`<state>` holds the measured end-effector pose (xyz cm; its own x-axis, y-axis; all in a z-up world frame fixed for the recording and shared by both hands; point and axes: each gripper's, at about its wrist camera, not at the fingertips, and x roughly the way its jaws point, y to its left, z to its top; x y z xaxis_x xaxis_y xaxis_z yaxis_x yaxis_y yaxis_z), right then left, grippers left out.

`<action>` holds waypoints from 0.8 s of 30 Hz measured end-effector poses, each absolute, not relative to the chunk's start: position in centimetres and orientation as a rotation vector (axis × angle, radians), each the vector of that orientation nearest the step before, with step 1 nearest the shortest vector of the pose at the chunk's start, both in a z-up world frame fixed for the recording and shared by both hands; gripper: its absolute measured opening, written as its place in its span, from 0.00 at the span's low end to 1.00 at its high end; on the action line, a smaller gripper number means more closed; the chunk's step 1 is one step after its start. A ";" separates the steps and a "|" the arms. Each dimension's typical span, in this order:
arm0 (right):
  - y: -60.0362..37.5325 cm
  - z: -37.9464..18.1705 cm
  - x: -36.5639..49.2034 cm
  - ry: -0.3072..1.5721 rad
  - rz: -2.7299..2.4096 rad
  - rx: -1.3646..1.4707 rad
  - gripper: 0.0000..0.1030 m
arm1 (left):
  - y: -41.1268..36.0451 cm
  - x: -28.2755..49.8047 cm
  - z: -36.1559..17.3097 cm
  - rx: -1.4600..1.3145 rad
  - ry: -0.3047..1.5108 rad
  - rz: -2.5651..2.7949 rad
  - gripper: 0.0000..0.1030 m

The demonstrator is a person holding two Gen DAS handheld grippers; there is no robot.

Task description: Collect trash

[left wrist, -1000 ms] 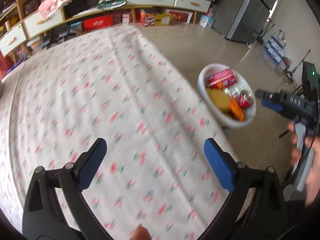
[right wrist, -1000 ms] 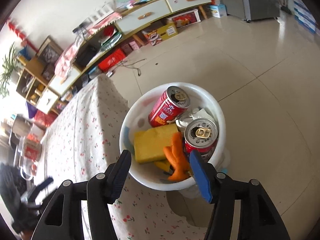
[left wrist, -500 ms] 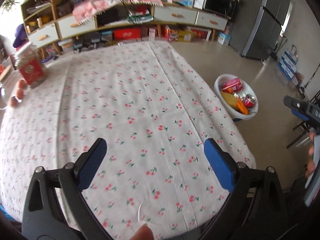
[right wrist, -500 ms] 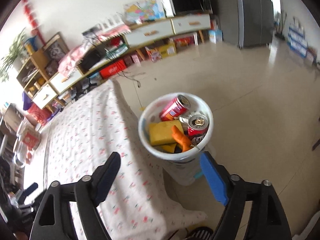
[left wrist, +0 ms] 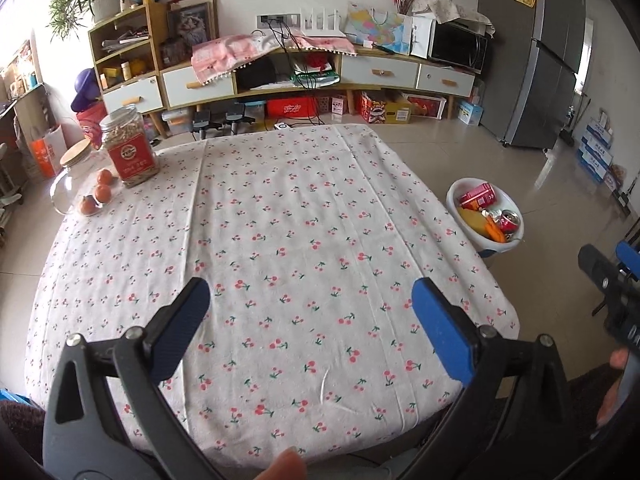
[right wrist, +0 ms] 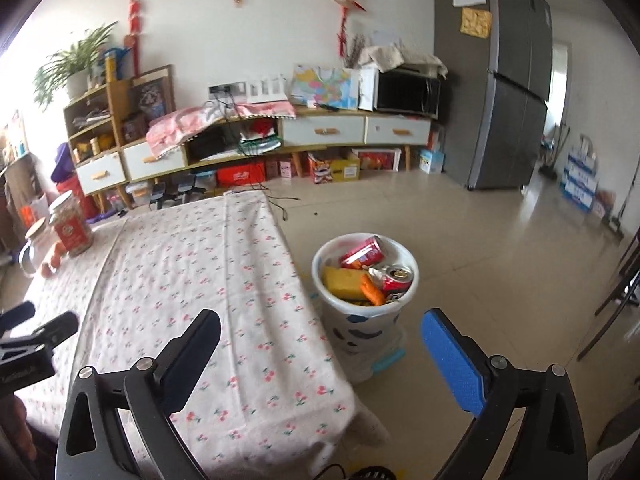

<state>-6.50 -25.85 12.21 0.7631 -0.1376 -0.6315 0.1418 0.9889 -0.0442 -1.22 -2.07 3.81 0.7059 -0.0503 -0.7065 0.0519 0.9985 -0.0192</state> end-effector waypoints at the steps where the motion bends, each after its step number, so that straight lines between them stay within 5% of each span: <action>1: -25.5 12.0 -6.9 0.685 -0.158 0.003 0.99 | -2.1 -1.4 3.8 0.007 0.777 -0.051 0.98; 24: -25.5 10.9 -6.8 0.711 -0.172 0.013 1.00 | -2.1 -2.1 3.7 -0.010 0.768 -0.037 0.99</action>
<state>-6.80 -25.52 10.93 0.7441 -0.1529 -0.6503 0.1617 0.9857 -0.0468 -2.15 -2.12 3.73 0.7183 -0.0372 -0.6947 0.0298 0.9993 -0.0226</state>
